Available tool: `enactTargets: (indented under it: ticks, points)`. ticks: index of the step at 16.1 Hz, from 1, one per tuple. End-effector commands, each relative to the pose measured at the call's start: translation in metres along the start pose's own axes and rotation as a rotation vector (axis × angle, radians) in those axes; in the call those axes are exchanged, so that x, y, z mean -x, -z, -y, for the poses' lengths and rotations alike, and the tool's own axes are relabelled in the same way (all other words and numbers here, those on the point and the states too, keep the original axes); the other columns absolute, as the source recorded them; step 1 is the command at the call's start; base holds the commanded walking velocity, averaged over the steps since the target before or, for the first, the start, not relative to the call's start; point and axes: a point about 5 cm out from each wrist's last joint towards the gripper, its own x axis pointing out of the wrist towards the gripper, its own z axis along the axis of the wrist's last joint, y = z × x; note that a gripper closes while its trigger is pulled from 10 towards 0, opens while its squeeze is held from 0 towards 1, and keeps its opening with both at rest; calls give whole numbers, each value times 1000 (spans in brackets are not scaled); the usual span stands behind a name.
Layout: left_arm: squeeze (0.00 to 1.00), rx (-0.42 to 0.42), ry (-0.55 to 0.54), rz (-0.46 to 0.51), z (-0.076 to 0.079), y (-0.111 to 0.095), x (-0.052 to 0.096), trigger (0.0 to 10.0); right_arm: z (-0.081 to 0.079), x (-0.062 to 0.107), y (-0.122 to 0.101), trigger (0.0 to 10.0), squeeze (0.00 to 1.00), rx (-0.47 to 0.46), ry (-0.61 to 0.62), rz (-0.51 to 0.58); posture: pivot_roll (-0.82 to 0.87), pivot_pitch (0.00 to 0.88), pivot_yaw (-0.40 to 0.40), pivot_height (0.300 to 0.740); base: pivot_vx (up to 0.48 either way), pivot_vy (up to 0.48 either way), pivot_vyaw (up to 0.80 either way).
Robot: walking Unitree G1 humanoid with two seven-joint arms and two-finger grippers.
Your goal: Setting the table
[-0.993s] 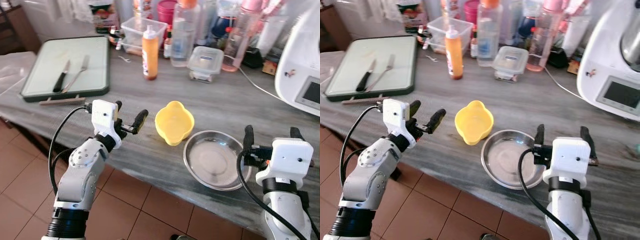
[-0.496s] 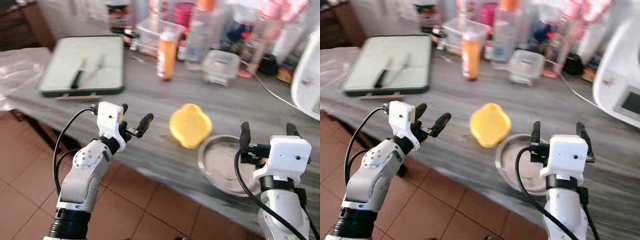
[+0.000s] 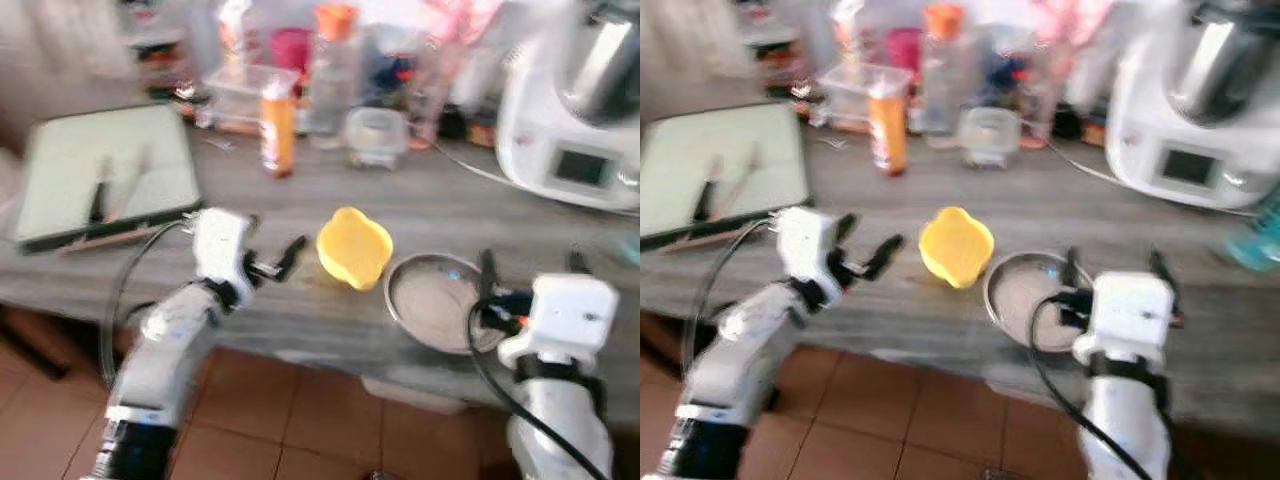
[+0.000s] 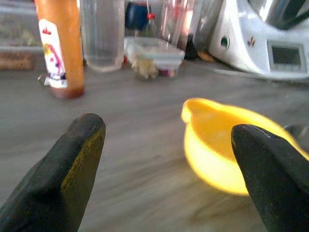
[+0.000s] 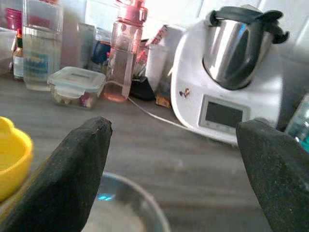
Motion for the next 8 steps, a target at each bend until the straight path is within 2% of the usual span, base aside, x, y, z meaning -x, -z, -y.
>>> enactTargets:
  ticks: [1, 6, 8]
  points:
    - [0, 1, 33, 7, 7, -3, -4, 10000, 6, 0, 0, 10000, 0, 19, 16, 1, 40, 115, -16, 740, 0, 330, -800]
    - [0, -13, 15, 12, 7, 0, -2, 10000, 5, -2, 1, 10000, 0, 15, 4, 6, 48, 110, -25, 740, 0, 331, -748]
    - [0, -59, -34, 39, 5, 1, 3, 10000, 2, -2, 1, 10000, 0, 8, -15, 10, 55, 106, -30, 740, 0, 0, 0]
